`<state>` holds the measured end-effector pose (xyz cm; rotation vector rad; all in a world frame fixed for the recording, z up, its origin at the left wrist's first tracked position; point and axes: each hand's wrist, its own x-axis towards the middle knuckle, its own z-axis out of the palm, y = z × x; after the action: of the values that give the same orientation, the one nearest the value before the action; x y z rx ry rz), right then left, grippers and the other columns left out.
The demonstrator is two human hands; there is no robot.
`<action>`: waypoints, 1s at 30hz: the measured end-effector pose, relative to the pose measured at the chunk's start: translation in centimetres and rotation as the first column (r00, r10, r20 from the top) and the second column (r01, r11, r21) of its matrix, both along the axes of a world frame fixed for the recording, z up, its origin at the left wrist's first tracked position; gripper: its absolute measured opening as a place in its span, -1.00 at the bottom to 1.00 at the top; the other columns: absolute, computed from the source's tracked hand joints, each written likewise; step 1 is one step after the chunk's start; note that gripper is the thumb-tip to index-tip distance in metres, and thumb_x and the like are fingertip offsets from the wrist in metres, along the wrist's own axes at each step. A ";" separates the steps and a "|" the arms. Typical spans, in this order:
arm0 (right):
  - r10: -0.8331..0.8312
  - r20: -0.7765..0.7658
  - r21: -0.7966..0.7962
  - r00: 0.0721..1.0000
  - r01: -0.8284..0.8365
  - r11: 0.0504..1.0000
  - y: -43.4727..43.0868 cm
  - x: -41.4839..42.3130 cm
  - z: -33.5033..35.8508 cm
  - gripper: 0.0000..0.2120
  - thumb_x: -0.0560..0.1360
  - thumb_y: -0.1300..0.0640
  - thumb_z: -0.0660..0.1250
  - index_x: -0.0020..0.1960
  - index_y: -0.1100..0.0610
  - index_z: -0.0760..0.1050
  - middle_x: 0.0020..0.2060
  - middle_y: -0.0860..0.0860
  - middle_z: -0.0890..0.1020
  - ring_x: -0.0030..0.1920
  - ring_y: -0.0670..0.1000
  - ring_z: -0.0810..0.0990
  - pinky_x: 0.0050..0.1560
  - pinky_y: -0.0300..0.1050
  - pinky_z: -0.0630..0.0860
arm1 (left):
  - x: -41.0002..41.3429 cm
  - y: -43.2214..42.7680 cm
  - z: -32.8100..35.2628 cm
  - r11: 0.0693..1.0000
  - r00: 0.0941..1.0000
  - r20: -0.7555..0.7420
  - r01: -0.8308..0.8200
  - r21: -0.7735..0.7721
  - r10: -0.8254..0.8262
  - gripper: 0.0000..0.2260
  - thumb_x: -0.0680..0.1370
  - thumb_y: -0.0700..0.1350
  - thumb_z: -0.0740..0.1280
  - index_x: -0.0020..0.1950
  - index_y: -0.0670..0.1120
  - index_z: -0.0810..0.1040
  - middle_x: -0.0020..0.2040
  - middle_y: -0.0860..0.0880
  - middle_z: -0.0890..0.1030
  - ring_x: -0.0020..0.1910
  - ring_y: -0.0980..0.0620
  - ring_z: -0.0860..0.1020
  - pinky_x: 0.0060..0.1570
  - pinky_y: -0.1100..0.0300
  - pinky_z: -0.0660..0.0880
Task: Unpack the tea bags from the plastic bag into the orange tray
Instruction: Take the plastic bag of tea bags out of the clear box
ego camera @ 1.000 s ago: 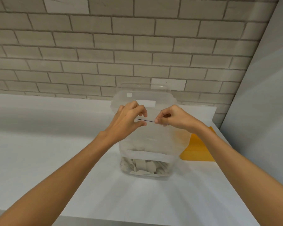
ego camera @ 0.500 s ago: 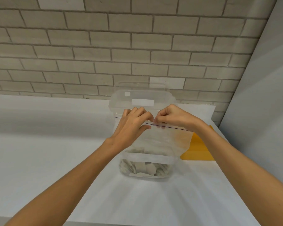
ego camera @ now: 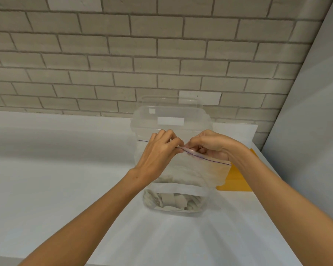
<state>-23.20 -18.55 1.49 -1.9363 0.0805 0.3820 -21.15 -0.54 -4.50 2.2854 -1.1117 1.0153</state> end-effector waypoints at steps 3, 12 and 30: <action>0.032 0.018 -0.013 0.999 -0.031 0.999 -0.1 -0.1 -0.2 -0.85 0.48 0.24 0.38 -0.12 0.34 0.63 -0.32 0.13 0.61 -0.36 -0.04 0.52 -0.29 -0.24 0.48 | -0.1 0.2 -0.5 0.997 0.998 -0.040 0.042 -0.057 -0.045 -0.87 0.48 -0.17 0.40 0.01 -0.14 0.57 -0.17 -0.06 0.50 -0.22 0.01 0.42 -0.24 0.16 0.41; -0.015 0.140 -0.160 0.990 0.037 0.986 0.9 0.1 -0.7 -0.76 0.41 0.14 0.45 -0.17 0.35 0.61 -0.32 0.18 0.54 -0.25 0.08 0.43 -0.16 -0.05 0.37 | 0.3 1.0 -1.0 0.996 0.998 0.027 -0.063 -0.066 0.065 -0.83 0.54 0.00 0.27 -0.09 -0.09 0.52 -0.25 0.02 0.54 -0.27 -0.03 0.48 -0.12 0.16 0.29; 0.190 0.278 -0.397 0.941 -0.067 0.915 1.1 0.7 0.3 -0.82 0.45 0.04 0.45 -0.13 0.16 0.67 -0.31 0.04 0.61 -0.29 -0.08 0.52 -0.27 -0.25 0.47 | -0.2 2.1 -2.5 0.999 0.998 0.062 -0.030 -0.038 0.032 -0.89 0.48 -0.23 0.45 -0.06 -0.08 0.56 -0.20 -0.01 0.52 -0.25 0.00 0.47 -0.10 0.11 0.38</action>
<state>-22.54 -17.50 1.75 -2.3767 -0.1980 0.1466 -21.31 1.56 -6.98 2.2620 -1.0758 1.1173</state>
